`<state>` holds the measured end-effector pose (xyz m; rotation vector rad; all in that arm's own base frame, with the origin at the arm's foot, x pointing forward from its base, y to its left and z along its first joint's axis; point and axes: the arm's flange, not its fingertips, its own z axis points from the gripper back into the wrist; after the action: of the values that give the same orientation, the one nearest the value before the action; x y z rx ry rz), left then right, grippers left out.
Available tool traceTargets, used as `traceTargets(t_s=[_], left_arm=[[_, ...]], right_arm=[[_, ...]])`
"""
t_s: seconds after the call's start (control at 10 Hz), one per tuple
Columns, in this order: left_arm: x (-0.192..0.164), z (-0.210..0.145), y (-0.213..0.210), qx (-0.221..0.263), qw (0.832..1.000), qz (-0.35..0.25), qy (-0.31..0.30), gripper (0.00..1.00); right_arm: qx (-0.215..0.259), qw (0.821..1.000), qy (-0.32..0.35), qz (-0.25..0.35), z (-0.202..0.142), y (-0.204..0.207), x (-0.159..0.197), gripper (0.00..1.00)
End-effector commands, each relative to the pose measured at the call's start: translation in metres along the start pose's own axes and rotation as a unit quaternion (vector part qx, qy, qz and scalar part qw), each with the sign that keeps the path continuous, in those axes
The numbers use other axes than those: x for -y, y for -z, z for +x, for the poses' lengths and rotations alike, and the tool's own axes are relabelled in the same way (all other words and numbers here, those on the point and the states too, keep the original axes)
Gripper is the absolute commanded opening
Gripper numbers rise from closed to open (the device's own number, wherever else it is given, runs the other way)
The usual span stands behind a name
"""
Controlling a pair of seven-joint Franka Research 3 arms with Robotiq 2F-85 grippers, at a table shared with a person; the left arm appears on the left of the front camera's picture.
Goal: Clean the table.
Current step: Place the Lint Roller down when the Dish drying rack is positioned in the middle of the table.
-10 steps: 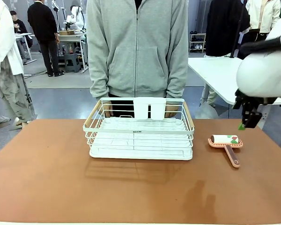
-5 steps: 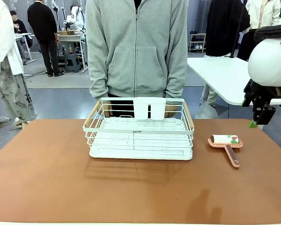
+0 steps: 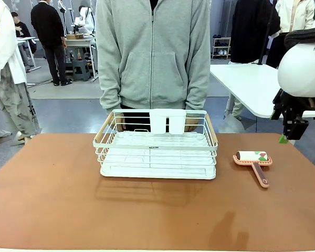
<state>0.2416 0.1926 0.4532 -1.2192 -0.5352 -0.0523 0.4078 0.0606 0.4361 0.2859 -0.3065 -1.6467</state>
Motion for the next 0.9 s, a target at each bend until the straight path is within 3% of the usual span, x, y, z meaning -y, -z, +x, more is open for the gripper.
traceTargets(t_s=[0.0,0.8], left_arm=[[0.0021,-0.0006,-0.0018,0.004,1.0,-0.01,0.011,1.0],[0.0021,-0.0006,-0.0018,0.004,1.0,-0.01,0.011,1.0]], right_arm=[[-0.001,1.0,0.002,0.004,-0.0029,0.0004,-0.0004,1.0],[-0.001,1.0,0.002,0.004,-0.0029,0.0004,-0.0004,1.0]])
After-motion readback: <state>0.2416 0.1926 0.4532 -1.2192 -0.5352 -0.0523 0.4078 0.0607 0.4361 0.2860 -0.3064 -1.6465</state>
